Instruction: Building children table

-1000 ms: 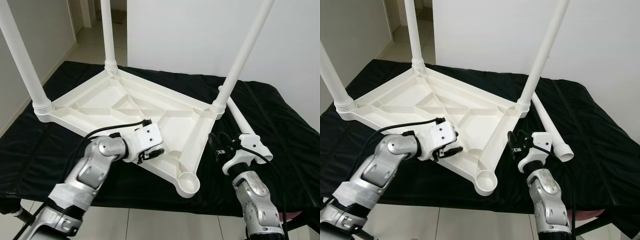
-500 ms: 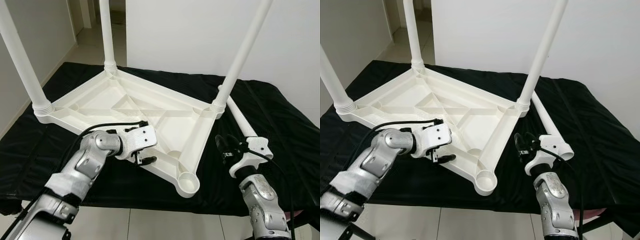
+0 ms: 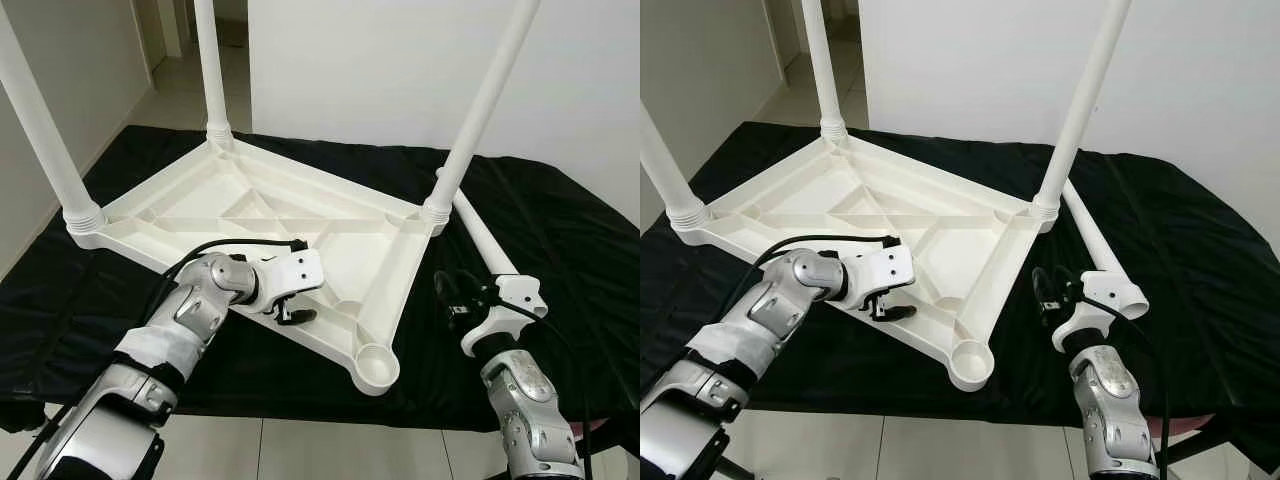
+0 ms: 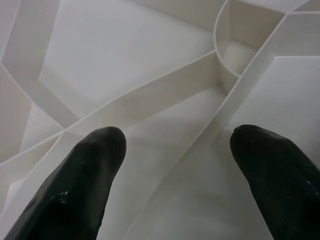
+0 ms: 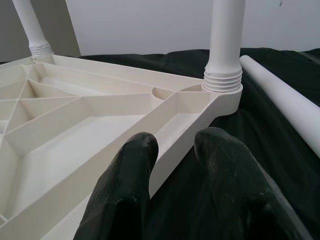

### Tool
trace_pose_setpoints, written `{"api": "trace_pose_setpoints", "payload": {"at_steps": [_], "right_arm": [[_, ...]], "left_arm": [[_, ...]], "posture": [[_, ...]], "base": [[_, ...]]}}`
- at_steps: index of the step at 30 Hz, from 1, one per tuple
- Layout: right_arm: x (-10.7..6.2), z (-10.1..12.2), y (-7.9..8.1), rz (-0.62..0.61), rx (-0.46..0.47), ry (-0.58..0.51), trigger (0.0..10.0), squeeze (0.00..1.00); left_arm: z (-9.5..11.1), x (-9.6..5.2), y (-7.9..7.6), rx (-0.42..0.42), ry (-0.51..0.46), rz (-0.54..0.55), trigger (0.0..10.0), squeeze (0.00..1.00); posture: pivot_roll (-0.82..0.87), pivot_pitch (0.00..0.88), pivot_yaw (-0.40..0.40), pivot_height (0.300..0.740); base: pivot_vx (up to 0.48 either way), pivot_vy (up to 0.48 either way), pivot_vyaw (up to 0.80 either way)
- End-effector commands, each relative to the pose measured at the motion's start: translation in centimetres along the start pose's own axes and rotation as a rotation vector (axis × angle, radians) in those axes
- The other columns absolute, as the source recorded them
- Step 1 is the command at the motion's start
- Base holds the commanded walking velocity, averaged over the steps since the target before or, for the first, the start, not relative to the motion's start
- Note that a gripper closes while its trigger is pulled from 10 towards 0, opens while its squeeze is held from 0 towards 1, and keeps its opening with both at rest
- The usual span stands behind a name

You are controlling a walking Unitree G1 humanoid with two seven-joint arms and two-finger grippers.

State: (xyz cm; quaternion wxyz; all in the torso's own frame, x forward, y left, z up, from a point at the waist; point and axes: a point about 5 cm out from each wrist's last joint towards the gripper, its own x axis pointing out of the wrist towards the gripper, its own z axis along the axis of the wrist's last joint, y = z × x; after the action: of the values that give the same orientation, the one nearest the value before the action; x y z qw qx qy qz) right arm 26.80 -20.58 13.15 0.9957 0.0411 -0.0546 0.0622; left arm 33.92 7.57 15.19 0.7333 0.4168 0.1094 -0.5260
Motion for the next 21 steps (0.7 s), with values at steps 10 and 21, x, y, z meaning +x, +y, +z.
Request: {"api": "trace_pose_setpoints", "payload": {"at_steps": [10, 21], "right_arm": [[-0.3, 0.4, -0.3, -0.017, -0.013, -0.012, 10.0, 0.00], [-0.6, 0.4, -0.2, -0.027, -0.013, -0.015, 10.0, 0.00]], "left_arm": [[-0.9, 1.8, -0.3, 0.057, 0.074, -0.037, 10.0, 0.00], [-1.5, 2.9, -1.0, -0.002, 0.073, -0.099, 10.0, 0.00]], "posture": [[-0.06, 0.000, -0.007, 0.740], [-0.08, 0.000, 0.010, 0.740]], "base": [[0.000, 0.000, 0.00], [0.000, 0.000, 0.00]]}}
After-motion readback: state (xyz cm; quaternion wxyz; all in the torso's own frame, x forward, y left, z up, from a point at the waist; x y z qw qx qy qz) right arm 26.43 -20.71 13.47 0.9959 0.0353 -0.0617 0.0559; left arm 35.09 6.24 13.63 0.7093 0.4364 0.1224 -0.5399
